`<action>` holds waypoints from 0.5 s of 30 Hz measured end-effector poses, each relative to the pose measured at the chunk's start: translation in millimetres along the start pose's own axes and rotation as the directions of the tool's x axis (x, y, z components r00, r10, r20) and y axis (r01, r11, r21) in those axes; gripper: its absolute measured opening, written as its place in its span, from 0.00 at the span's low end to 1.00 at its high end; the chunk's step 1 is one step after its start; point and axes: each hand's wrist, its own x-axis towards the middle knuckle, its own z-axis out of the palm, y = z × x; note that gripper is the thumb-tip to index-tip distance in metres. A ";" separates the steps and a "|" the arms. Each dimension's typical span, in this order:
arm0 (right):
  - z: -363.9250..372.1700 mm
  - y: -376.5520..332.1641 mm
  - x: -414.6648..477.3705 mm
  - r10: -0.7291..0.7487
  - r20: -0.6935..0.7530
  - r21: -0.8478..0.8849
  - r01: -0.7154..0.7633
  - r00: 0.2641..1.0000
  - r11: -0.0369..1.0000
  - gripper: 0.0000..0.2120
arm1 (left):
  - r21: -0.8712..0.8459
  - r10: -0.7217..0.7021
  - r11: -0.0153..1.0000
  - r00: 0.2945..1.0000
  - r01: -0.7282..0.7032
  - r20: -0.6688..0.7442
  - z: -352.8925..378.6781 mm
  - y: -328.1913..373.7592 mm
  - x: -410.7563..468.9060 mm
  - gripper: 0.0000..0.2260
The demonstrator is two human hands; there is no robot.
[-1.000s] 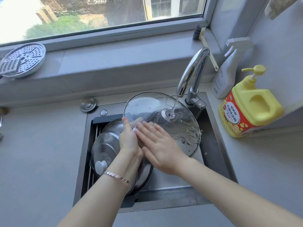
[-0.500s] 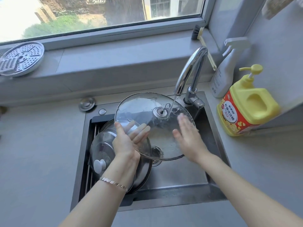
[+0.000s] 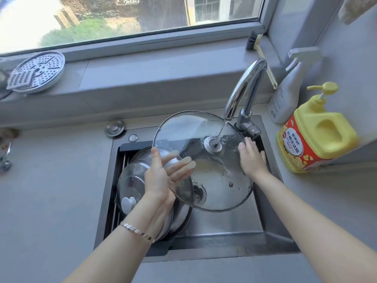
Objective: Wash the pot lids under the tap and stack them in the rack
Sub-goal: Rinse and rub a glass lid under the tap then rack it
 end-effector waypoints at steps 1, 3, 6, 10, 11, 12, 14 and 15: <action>-2.2 -2.5 4.8 0.013 -0.004 -0.036 -0.013 1.000 0.999 0.25 | 0.014 -0.016 1.000 1.000 0.016 0.013 -1.7 -1.6 -1.8 0.24; -2.5 -13.4 5.7 -0.080 0.009 -0.073 0.080 0.997 0.994 0.24 | 0.052 -0.039 0.998 0.999 0.038 0.030 -3.1 -5.5 -4.6 0.24; 7.6 -29.8 -13.6 -0.372 0.053 0.008 0.372 0.927 0.928 0.22 | 0.096 -0.053 0.994 0.998 0.049 0.038 -3.3 -8.2 -4.5 0.25; 3.5 -11.9 -11.4 -0.479 0.098 0.087 0.472 0.872 0.877 0.25 | 0.143 -0.068 0.988 0.995 0.057 0.070 -5.1 -7.3 -4.1 0.24; -2.4 -7.0 -6.2 -0.419 0.113 0.111 0.407 0.901 0.906 0.24 | 0.160 -0.075 0.985 0.994 0.062 0.076 -5.7 -7.6 -5.0 0.24; -7.5 -2.6 -0.8 -0.363 0.114 0.119 0.350 0.925 0.929 0.24 | 0.172 -0.083 0.983 0.993 0.068 0.084 -6.4 -8.4 -5.6 0.24; -12.9 -3.0 1.8 -0.383 0.107 0.047 0.380 0.918 0.924 0.26 | 0.183 -0.098 0.980 0.990 0.078 0.101 -8.5 -8.0 -5.5 0.24; -13.6 -6.8 -0.5 -0.458 0.124 -0.002 0.462 0.880 0.887 0.27 | 0.186 -0.104 0.979 0.989 0.084 0.101 -9.2 -6.8 -4.6 0.24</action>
